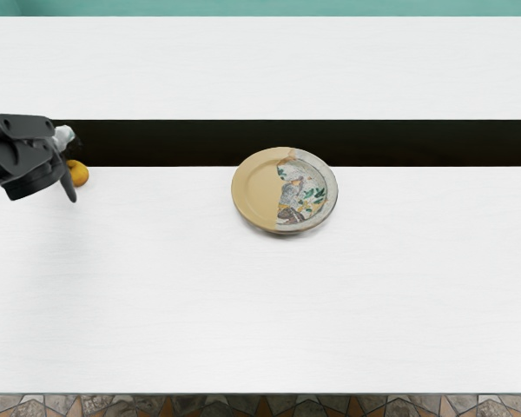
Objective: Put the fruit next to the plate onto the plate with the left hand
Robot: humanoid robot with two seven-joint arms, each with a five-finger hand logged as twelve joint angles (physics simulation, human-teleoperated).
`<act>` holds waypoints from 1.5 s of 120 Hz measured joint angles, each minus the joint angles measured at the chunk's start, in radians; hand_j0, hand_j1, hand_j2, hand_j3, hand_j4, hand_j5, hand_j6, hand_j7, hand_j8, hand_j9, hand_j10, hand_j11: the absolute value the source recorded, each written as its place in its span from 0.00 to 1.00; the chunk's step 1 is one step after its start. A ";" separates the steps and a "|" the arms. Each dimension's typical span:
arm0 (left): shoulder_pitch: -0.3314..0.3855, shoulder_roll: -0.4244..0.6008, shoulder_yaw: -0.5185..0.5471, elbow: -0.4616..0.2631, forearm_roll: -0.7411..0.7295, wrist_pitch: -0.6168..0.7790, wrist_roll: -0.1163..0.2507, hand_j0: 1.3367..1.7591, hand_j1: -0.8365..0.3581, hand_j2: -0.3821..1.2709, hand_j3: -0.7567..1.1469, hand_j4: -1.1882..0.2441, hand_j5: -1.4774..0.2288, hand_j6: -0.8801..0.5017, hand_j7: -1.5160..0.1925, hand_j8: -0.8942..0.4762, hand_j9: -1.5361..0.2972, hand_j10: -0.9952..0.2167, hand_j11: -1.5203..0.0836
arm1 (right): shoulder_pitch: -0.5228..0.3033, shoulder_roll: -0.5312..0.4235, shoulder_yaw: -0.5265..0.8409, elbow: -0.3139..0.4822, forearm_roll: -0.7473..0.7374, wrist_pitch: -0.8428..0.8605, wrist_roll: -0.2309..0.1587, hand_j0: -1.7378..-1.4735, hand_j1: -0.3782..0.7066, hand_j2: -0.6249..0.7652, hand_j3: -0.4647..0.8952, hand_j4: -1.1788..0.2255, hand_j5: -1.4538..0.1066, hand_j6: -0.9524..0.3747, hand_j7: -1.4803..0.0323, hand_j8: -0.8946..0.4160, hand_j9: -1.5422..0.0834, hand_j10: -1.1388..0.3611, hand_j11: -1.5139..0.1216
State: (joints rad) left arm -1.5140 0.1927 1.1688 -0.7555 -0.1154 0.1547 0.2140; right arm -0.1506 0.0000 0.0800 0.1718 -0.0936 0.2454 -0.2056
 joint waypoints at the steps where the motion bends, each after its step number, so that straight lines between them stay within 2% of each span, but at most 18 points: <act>1: 0.001 0.000 0.000 0.001 0.000 0.000 0.000 0.76 0.75 0.26 0.40 0.66 0.68 0.46 0.71 0.48 0.67 0.62 0.75 | 0.000 0.000 0.000 0.000 0.000 0.000 0.000 0.30 0.04 0.45 0.34 0.83 0.92 0.71 0.97 0.68 0.94 0.75 0.92; 76: 0.018 -0.007 -0.021 0.024 0.002 0.006 0.001 0.76 0.67 0.27 0.40 0.61 0.62 0.40 0.64 0.42 0.61 0.56 0.69 | 0.000 0.000 0.000 0.000 0.000 0.000 0.000 0.30 0.04 0.45 0.34 0.83 0.92 0.71 0.97 0.68 0.94 0.75 0.92; 180: 0.041 -0.009 -0.026 0.038 0.009 0.004 0.001 0.76 0.61 0.28 0.40 0.56 0.58 0.36 0.60 0.37 0.57 0.51 0.64 | 0.000 0.000 0.000 0.000 0.000 0.000 0.000 0.30 0.04 0.45 0.34 0.83 0.92 0.71 0.97 0.68 0.94 0.75 0.92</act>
State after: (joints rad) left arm -1.4726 0.1841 1.1427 -0.7180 -0.1063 0.1591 0.2148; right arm -0.1504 0.0000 0.0801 0.1718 -0.0936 0.2454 -0.2056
